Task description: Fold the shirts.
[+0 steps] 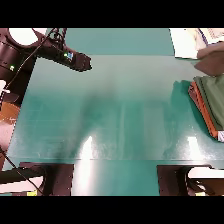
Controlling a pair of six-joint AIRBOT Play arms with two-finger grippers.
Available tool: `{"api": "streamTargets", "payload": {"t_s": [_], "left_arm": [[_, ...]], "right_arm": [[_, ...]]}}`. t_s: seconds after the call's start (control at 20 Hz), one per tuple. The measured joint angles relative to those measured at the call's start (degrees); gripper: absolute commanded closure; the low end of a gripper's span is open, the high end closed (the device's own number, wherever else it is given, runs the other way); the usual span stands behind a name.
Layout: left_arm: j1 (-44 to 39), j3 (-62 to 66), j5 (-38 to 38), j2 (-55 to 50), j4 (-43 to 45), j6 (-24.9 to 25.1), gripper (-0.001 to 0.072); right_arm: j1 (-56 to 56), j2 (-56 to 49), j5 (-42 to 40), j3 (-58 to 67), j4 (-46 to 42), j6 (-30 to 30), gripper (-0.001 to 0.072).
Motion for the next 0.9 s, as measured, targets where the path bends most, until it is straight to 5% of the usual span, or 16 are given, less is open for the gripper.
{"api": "streamTargets", "payload": {"t_s": [0.45,0.5,0.6,0.65,0.9], "left_arm": [[0.0,0.0,-2.0,0.0,0.0,0.0,0.0683],[0.0,0.0,-2.3,0.0,0.0,0.0,0.0683],[0.0,0.0,-3.0,0.0,0.0,0.0,0.0683],[0.0,0.0,-3.3,0.0,0.0,0.0,0.0682],[0.0,0.0,-3.8,0.0,0.0,0.1,0.0682]], "right_arm": [[-9.7,16.0,6.6,-22.9,-16.2,0.0,0.0687],[-10.9,17.8,6.8,-26.1,-18.5,0.3,0.0638],[-13.4,20.7,7.3,-32.2,-22.9,1.5,0.0379],[-14.6,21.8,7.5,-34.9,-24.9,2.2,0.0307],[-20.1,24.9,8.4,-43.6,-30.7,5.4,0.0295]]}}
